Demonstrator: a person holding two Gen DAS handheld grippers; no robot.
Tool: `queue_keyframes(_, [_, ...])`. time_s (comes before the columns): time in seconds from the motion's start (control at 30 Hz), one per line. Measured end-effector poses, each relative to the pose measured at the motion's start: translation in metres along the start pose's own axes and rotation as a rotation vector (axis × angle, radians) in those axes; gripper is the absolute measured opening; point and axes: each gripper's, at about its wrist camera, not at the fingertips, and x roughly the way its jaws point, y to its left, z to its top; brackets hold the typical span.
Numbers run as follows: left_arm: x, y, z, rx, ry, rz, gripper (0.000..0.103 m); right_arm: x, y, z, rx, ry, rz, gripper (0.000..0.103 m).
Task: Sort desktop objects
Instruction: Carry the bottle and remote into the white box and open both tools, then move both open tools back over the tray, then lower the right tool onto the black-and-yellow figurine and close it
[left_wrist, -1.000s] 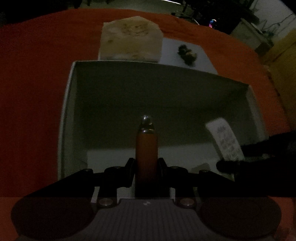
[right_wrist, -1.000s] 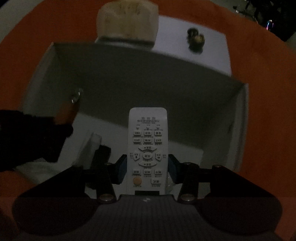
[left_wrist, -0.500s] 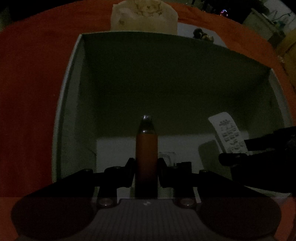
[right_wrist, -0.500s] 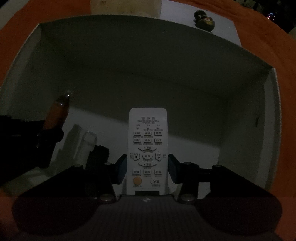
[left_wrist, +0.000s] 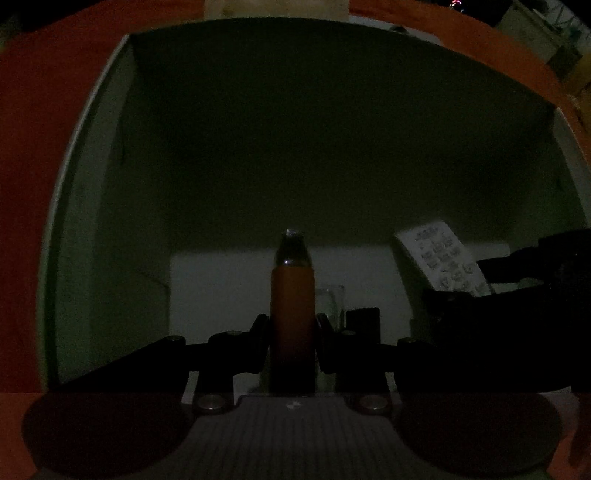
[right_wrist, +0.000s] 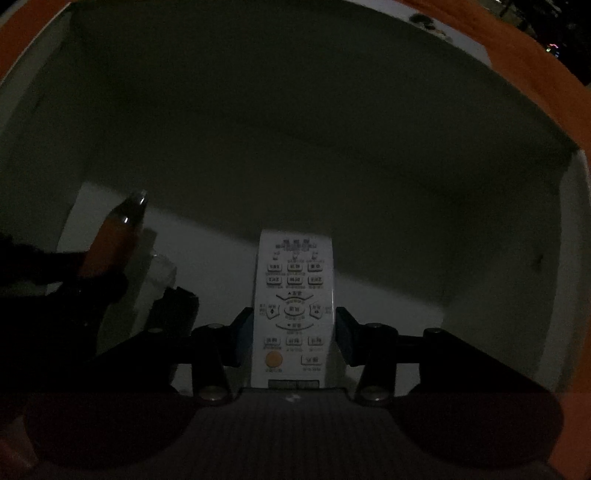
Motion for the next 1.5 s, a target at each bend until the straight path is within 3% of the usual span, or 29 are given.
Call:
queue_keyframes(0.17, [-0.007, 0.001, -0.003, 0.005, -0.023, 0.006, 0.026, 0.002, -0.005, 0.004, 0.027, 0.027, 0.021, 0.049])
queue_keyframes(0.2, [-0.008, 0.002, -0.004, 0.006, -0.028, 0.007, 0.029, 0.001, -0.007, 0.004, 0.037, 0.031, 0.026, 0.050])
queue_keyframes(0.27, [-0.011, 0.002, -0.005, 0.009, -0.037, 0.009, 0.049, -0.004, -0.010, 0.005, 0.044, 0.031, 0.038, 0.051])
queue_keyframes(0.3, [-0.013, 0.003, -0.005, 0.002, -0.044, 0.008, 0.050, -0.008, -0.012, 0.005, 0.045, 0.030, 0.044, 0.051])
queue_keyframes(0.7, [-0.065, -0.004, 0.023, -0.043, -0.107, -0.107, 0.050, -0.074, -0.064, 0.016, 0.152, -0.019, 0.152, 0.056])
queue_keyframes(0.8, [-0.079, -0.005, 0.033, -0.045, -0.149, -0.123, 0.050, -0.108, -0.068, 0.028, 0.158, -0.050, 0.167, 0.057])
queue_keyframes(1.0, [-0.100, -0.013, 0.071, -0.056, -0.176, -0.175, 0.051, -0.165, -0.081, 0.063, 0.148, -0.117, 0.239, 0.061])
queue_keyframes(1.1, [-0.104, -0.019, 0.097, -0.055, -0.198, -0.198, 0.051, -0.180, -0.095, 0.081, 0.171, -0.179, 0.233, 0.066])
queue_keyframes(1.2, [-0.105, -0.018, 0.125, -0.072, -0.233, -0.189, 0.061, -0.191, -0.116, 0.095, 0.227, -0.227, 0.225, 0.066])
queue_keyframes(1.33, [-0.103, -0.010, 0.159, -0.066, -0.283, -0.158, 0.062, -0.190, -0.147, 0.121, 0.260, -0.271, 0.200, 0.066])
queue_keyframes(1.5, [-0.079, 0.005, 0.186, -0.116, -0.261, -0.154, 0.062, -0.154, -0.173, 0.159, 0.243, -0.251, 0.152, 0.066])
